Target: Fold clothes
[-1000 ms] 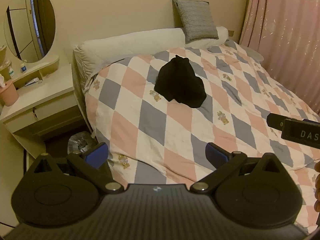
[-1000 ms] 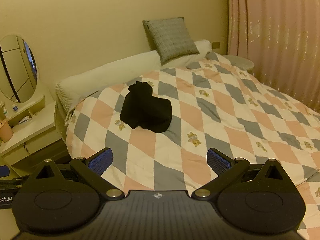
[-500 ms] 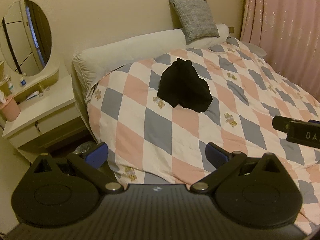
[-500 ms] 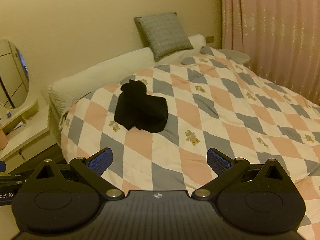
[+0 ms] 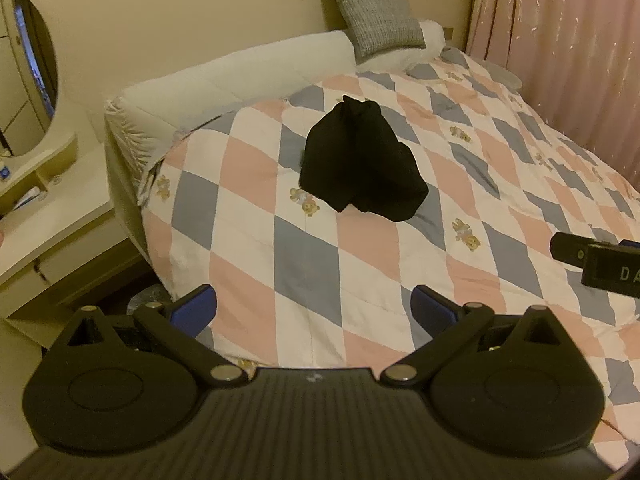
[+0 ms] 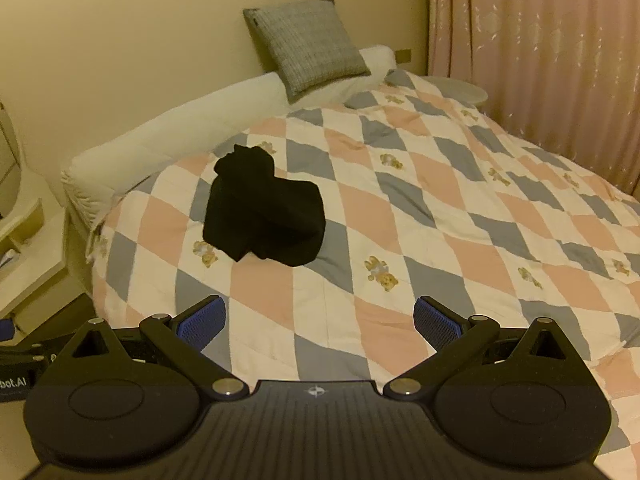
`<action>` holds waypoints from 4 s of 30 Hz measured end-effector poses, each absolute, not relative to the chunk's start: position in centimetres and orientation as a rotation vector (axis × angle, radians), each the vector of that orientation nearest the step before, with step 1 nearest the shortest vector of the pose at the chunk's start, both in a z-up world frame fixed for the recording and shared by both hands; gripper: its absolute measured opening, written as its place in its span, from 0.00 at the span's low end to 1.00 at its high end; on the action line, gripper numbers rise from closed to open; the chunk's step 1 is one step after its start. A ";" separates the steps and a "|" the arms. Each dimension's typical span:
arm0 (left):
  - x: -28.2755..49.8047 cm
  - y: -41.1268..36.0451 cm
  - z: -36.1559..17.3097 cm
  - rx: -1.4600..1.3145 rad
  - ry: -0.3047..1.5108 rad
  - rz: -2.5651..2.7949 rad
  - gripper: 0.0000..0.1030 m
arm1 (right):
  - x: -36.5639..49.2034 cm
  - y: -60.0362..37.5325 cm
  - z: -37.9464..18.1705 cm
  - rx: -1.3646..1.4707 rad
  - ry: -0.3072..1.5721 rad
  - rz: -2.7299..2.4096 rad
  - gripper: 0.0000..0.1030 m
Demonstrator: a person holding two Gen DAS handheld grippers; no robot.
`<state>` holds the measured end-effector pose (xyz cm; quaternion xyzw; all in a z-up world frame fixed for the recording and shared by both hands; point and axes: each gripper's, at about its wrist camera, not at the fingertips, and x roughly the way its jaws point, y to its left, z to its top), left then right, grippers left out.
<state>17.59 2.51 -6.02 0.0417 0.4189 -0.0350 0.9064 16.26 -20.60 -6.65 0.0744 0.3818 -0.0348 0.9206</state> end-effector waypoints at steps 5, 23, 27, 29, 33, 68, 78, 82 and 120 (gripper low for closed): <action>21.5 3.6 -6.6 0.106 0.883 -0.104 0.99 | 19.6 -19.6 -7.2 0.165 0.801 -0.102 1.00; 32.3 6.3 -9.6 0.163 0.947 -0.145 0.99 | 28.4 -17.0 -9.0 0.227 0.802 -0.140 1.00; 34.5 6.3 -11.4 0.202 0.943 -0.196 0.99 | 29.8 -17.3 -11.1 0.232 0.834 -0.151 1.00; 35.8 6.2 -12.5 0.231 0.923 -0.228 0.99 | 30.5 -17.1 -12.3 0.205 0.843 -0.148 1.00; 38.6 5.2 -15.4 0.307 0.883 -0.280 0.99 | 32.5 -16.2 -15.0 0.090 0.850 -0.124 1.00; 53.9 8.7 -14.8 0.290 0.519 -0.502 0.02 | 44.3 -30.1 -13.8 0.634 0.597 -0.010 0.10; 42.4 12.0 -18.0 0.285 0.804 -0.389 0.06 | 22.2 -33.3 -19.9 0.673 0.958 -0.356 0.26; 40.4 11.4 -20.2 0.390 0.869 -0.385 0.09 | 17.3 -33.4 -23.1 0.778 1.018 -0.550 0.35; 34.5 2.6 -34.3 -0.589 1.448 -0.577 0.45 | 23.2 -29.4 -23.6 0.633 1.110 -0.288 0.30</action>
